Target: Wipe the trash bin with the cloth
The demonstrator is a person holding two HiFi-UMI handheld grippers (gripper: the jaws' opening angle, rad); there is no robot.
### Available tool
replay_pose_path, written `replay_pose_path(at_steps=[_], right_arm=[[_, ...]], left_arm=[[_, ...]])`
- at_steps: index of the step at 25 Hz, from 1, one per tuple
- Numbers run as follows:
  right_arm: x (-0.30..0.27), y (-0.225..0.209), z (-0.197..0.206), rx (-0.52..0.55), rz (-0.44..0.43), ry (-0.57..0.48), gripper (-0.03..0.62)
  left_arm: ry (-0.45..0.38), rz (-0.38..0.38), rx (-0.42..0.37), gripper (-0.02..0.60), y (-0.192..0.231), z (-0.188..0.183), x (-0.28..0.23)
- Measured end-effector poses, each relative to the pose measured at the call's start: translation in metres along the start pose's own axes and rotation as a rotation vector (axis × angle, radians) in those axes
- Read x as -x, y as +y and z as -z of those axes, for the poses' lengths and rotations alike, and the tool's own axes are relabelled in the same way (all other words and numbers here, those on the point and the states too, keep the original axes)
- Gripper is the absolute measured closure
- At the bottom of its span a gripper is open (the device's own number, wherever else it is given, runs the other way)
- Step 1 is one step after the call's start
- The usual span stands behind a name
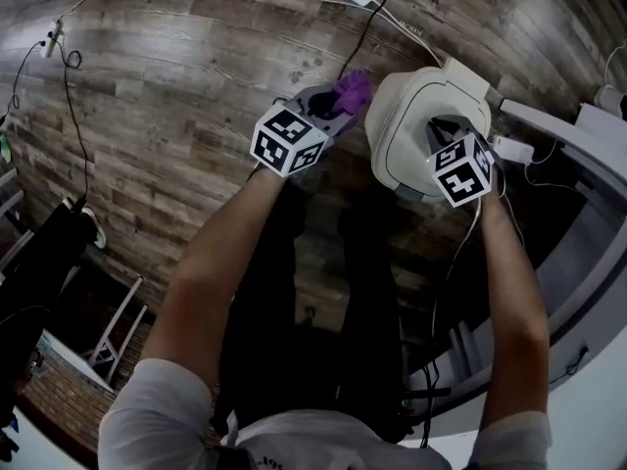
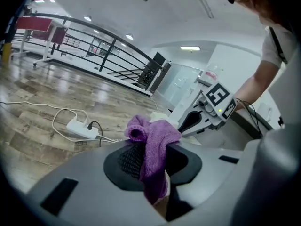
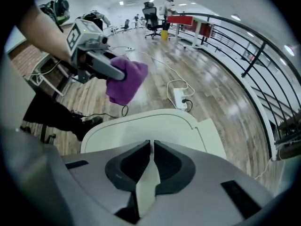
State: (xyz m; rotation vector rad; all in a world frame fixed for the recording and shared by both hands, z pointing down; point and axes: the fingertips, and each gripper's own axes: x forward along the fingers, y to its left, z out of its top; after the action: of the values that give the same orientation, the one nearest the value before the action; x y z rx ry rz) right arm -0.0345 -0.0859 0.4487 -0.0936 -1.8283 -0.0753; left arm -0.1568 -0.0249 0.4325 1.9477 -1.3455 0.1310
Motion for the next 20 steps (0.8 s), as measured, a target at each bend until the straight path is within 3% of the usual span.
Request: replay_pose_path(at_steps=[3, 6, 12, 15, 20], right_arm=[[0.003, 0.002, -0.004, 0.09, -0.04, -0.04, 0.563], [0.003, 0.004, -0.007, 0.114, -0.06, -0.039, 0.563], [0.003, 0.001, -0.022, -0.012, -0.064, -0.025, 0.586], [-0.003, 0.004, -0.028, 0.019, -0.056, 0.006, 0.586], [-0.004, 0.005, -0.03, -0.027, -0.09, -0.019, 0.586]], left_arm=[[-0.024, 0.022, -0.003, 0.494, 0.012, 0.0, -0.026], [-0.011, 0.072, -0.017, 0.494, 0.029, 0.011, -0.05], [0.071, 0.195, -0.058, 0.494, 0.049, 0.026, -0.081], [0.069, 0.251, -0.056, 0.494, 0.05, 0.022, -0.094], [0.044, 0.266, -0.036, 0.494, 0.057, 0.012, -0.114]])
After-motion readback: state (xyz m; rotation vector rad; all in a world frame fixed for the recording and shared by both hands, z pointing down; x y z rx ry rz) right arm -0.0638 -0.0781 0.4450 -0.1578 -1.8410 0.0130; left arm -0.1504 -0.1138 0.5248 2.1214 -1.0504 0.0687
